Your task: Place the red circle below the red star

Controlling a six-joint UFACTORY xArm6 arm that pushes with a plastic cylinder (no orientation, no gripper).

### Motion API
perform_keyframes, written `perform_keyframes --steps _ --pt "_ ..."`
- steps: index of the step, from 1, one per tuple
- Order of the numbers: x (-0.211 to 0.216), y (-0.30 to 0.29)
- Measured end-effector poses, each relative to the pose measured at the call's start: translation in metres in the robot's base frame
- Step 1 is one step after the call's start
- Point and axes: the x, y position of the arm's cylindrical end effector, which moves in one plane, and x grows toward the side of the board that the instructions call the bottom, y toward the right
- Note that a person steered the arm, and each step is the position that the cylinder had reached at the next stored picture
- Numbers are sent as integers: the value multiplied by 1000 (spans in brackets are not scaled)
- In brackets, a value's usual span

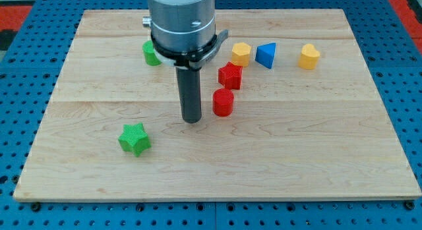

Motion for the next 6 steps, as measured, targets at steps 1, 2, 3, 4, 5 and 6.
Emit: perform_keyframes --steps 1,2,3,4,5,6 --pt "0 24" --pt "0 45" --pt "5 29" --pt "-24 1" --pt "-26 36" --pt "-9 14"
